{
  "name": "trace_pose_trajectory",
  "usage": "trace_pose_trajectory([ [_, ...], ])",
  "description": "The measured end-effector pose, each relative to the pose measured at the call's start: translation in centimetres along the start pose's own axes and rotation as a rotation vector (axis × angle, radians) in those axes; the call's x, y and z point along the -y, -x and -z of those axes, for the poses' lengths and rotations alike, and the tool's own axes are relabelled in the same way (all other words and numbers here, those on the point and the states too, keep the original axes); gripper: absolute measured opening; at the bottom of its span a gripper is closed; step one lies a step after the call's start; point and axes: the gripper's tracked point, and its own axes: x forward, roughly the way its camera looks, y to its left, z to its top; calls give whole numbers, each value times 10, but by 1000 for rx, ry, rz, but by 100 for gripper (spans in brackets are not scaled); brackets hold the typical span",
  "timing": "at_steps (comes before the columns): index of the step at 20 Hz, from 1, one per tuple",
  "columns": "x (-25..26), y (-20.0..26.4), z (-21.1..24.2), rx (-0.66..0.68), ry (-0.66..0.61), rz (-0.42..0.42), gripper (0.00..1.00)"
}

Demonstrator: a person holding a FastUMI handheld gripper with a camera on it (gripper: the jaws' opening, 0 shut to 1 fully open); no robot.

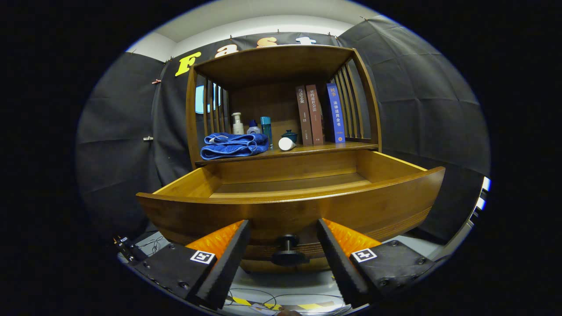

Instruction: Pull open the drawer, take out the items inside it, and place them on the countertop above the cabinet.

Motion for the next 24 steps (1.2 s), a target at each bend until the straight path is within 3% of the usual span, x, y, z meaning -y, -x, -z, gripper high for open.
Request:
trace_pose_trajectory([
  [8, 1, -12, -11, 26, -7, 32, 99],
  [24, -4, -150, -46, 41, 4, 35, 99],
])
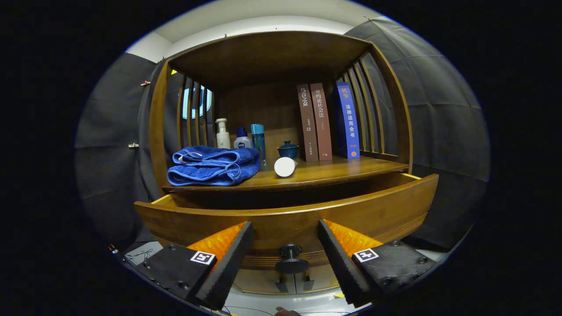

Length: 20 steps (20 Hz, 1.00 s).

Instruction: Pull open the drawer, take out the items inside it, and place them on the countertop above the cabinet.

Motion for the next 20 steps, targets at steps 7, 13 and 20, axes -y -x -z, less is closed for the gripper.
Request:
trace_pose_trajectory([
  [7, -2, -44, -3, -2, -11, 5, 99],
  [13, -3, -62, -5, 1, -21, 7, 99],
  [20, -5, -64, -4, 7, -12, 20, 99],
])
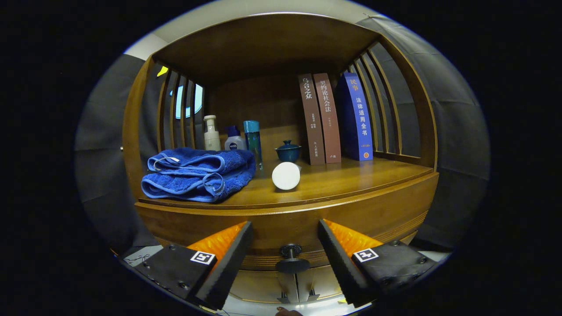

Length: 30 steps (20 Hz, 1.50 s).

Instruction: Pull open the drawer, take out the items inside it, and place them on the countertop above the cabinet.

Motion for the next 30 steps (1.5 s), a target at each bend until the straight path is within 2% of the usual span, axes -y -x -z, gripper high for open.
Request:
trace_pose_trajectory([
  [9, 2, 4, -6, -31, 13, -5, 98],
  [13, -3, 24, -32, 2, 32, -23, 99],
  [17, -18, 65, -72, 23, 59, -69, 99],
  [24, -29, 162, -192, 148, 54, -92, 99],
  [30, -33, 227, -232, 146, 69, -108, 99],
])
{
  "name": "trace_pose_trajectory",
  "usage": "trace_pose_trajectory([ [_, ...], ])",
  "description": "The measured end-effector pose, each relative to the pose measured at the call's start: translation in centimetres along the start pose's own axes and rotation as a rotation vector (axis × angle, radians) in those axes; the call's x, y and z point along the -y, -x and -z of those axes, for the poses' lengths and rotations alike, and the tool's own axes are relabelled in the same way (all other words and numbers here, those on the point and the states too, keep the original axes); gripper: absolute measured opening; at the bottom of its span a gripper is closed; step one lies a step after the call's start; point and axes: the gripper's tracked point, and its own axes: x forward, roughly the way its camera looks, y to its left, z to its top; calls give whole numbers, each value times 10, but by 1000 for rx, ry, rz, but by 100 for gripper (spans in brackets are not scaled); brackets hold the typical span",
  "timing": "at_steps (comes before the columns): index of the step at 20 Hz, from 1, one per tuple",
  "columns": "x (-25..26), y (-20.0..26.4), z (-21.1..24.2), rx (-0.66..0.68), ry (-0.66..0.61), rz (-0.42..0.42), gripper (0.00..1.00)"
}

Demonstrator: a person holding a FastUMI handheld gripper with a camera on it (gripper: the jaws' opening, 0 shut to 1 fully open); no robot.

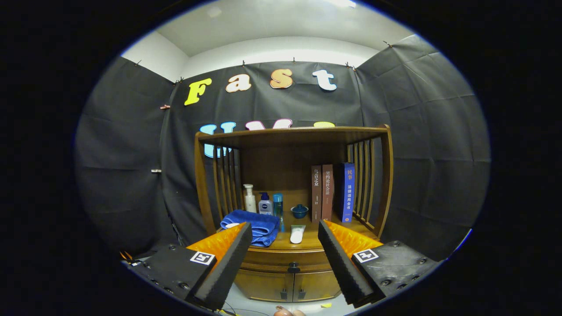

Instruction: Pull open the drawer, take out the items inside it, and place them on the countertop above the cabinet.

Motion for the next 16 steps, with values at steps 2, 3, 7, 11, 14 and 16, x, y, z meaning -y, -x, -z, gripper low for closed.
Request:
trace_pose_trajectory([
  [2, -1, 15, -7, -3, 7, -1, 99],
  [3, -2, 22, -10, -2, 11, -2, 99],
  [7, -2, 35, -17, 5, 32, -4, 99],
  [11, -2, 38, -18, -2, 29, -9, 99],
  [14, 0, 38, -21, 5, 22, -9, 99],
  [16, 0, 38, -18, -1, 20, -9, 99],
])
